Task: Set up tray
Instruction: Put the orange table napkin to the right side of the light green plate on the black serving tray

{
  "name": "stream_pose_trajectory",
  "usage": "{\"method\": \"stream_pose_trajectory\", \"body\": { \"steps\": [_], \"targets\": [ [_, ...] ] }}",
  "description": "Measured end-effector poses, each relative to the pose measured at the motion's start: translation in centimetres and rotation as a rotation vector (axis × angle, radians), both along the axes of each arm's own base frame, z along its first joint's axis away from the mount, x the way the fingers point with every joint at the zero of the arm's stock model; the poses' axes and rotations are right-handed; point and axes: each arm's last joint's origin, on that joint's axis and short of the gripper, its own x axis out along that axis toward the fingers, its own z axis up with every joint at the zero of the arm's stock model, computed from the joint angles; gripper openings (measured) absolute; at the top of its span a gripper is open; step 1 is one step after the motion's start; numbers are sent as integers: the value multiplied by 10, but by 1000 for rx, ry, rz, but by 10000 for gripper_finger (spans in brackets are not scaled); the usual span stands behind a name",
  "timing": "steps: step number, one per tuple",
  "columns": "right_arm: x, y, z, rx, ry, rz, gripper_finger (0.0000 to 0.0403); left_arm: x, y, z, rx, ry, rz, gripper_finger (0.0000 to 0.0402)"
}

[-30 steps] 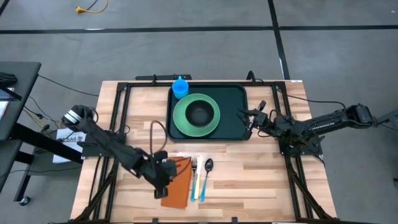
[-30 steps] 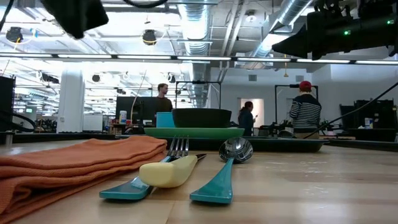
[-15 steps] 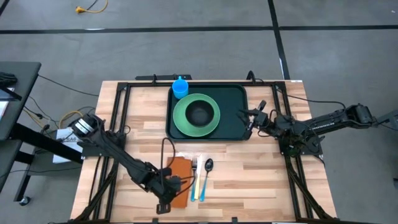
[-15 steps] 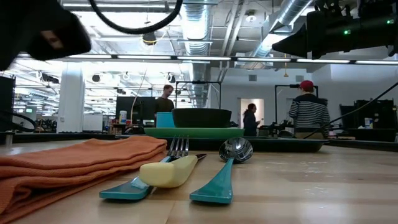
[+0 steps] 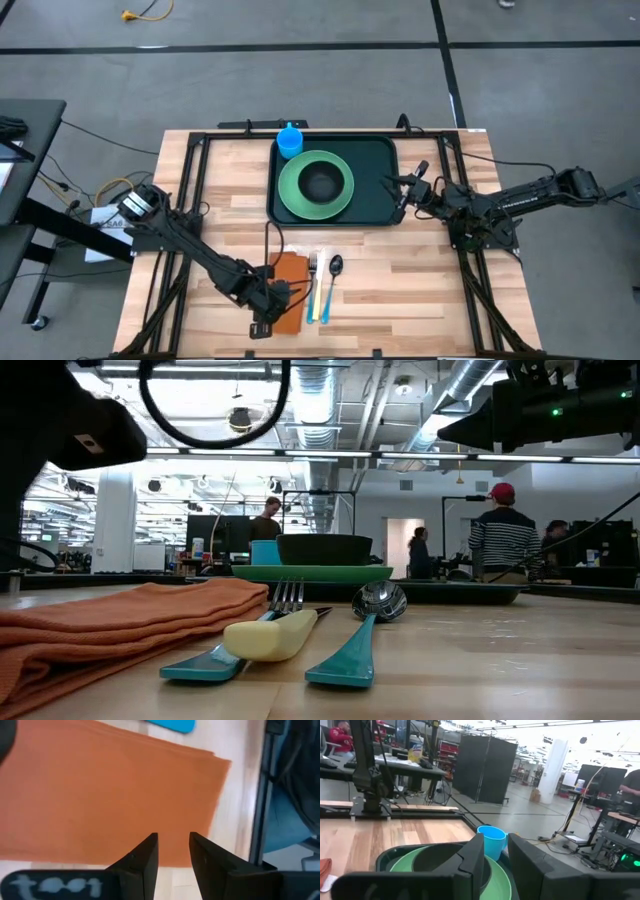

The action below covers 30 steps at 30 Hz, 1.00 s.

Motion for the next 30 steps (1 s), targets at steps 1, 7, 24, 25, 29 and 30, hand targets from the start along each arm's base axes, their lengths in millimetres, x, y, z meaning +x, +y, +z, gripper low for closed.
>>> {"method": "stream_pose_trajectory", "body": {
  "steps": [1, 7, 24, 25, 29, 30],
  "targets": [
    [0, 0, 0, 0, 0, 0, 83, 1, 2, 0, 2, 3, 8, 98],
    [0, 0, -3, 27, 17, 4, 83, 7, 12, 0, -22, 23, -10, 98],
    [0, 11, -11, 177, 30, 65, 83, 8, 24, -2, -58, 117, 59, 98],
    [0, 12, -11, 177, 25, 73, 83, 9, 24, -2, -55, 115, 58, 98],
    [0, 17, -10, 178, 24, 104, 83, 9, 23, -2, -17, 76, 66, 98],
    [0, 19, -10, 181, 24, 112, 83, 9, 21, -1, -9, 57, 55, 98]
  ]
}}
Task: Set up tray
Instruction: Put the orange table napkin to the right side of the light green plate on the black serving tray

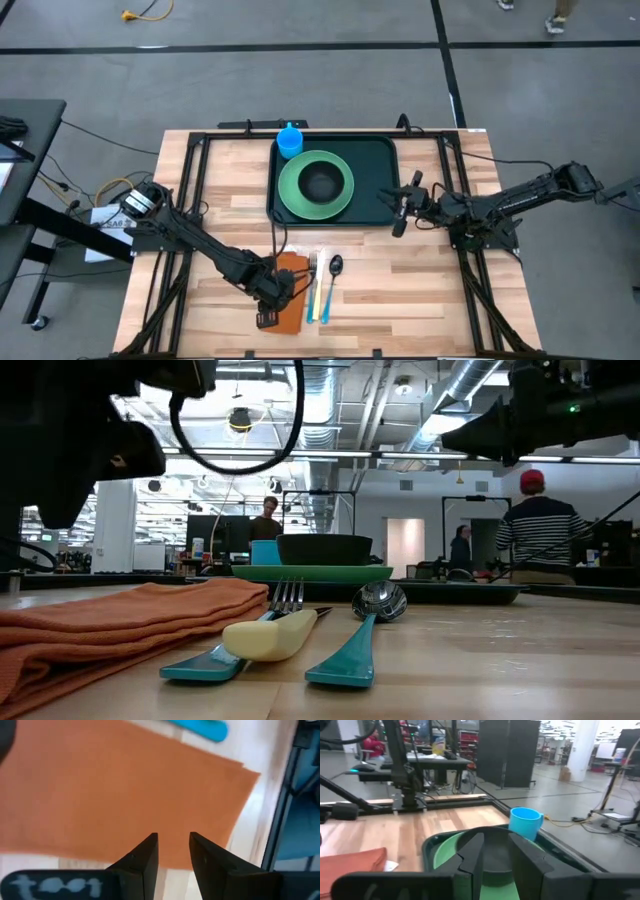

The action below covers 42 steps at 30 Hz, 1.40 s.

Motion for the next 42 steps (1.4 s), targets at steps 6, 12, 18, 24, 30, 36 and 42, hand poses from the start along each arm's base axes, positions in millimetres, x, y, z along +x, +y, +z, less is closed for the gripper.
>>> {"method": "stream_pose_trajectory", "body": {
  "steps": [6, 12, 18, 24, 30, 36, 42],
  "targets": [
    [-1, 7, -4, 76, 14, 38, 83, -3, -15, 2, 66, -116, -40, 112],
    [-2, 12, -9, 109, 48, 64, 83, -5, -24, 4, 90, -187, -35, 165],
    [-3, 15, -9, 102, 51, 82, 83, -4, -39, 7, 61, -282, -31, 208],
    [-3, 15, -9, 105, 52, 81, 83, -5, -60, 2, 83, -276, -37, 212],
    [-3, 15, -9, 106, 56, 81, 83, 10, -79, -21, 113, -167, -78, 213],
    [-3, 15, -9, 106, 57, 81, 83, 23, -89, -32, 218, -26, -116, 213],
    [-3, 15, -9, 106, 55, 81, 83, 25, -92, -34, 228, 27, -126, 213]
  ]
}}
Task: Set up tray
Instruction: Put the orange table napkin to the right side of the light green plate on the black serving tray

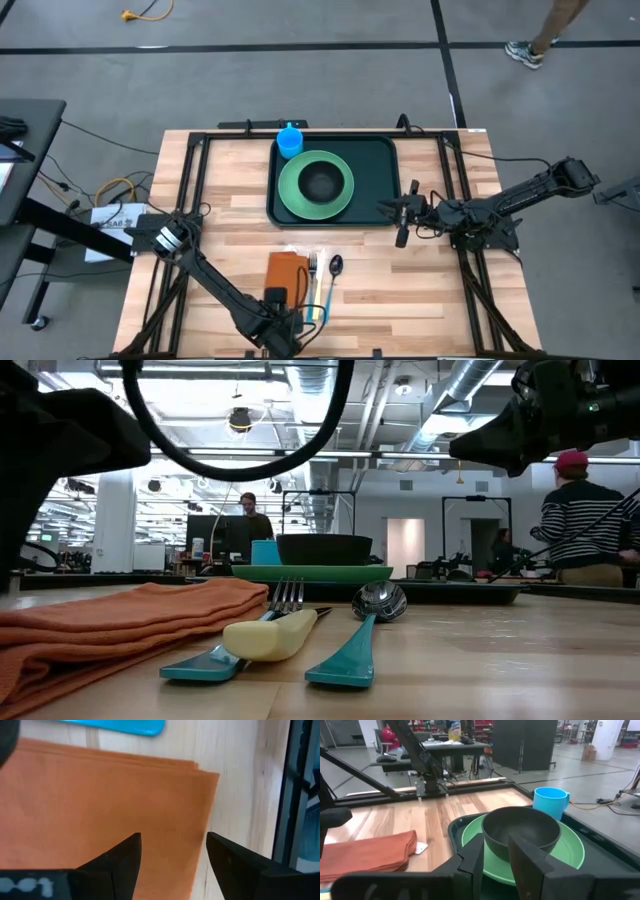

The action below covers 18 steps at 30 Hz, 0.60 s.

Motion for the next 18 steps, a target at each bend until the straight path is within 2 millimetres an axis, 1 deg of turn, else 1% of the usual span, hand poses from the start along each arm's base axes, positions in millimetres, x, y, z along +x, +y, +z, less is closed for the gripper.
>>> {"method": "stream_pose_trajectory", "body": {
  "steps": [15, 18],
  "targets": [
    [0, 0, 0, -1, 0, 0, 83, -1, 0, -1, -29, 30, -4, 213],
    [0, 0, 0, -1, 0, 0, 83, 2, 0, -7, -33, 42, -8, 213]
  ]
}}
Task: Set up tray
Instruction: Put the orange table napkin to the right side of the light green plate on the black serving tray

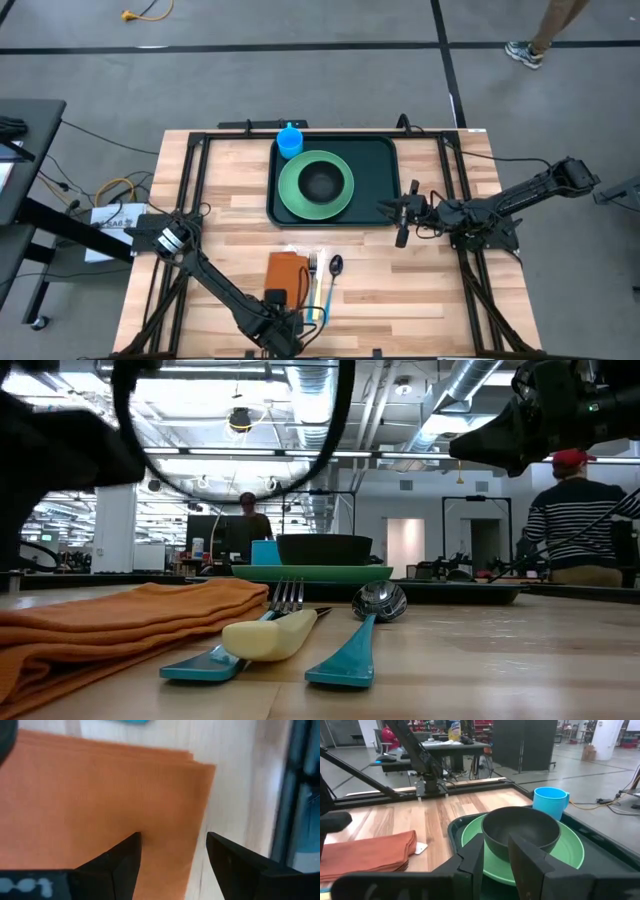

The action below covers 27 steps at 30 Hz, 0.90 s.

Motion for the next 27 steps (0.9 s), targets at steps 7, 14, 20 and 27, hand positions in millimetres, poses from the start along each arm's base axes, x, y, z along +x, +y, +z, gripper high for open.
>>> {"method": "stream_pose_trajectory", "body": {
  "steps": [7, 14, 20, 27],
  "targets": [
    [0, 0, 0, 1, -2, 0, 83, 6, 3, -13, -28, 61, -3, 213],
    [0, 0, 0, 1, -3, 0, 83, 7, 6, -14, -43, 95, -17, 203],
    [0, 0, 0, 1, -2, 0, 83, 7, 10, -16, -37, 117, -17, 119],
    [0, 0, 0, 1, -2, 0, 83, 7, 11, -16, -85, 161, -29, 10]
  ]
}}
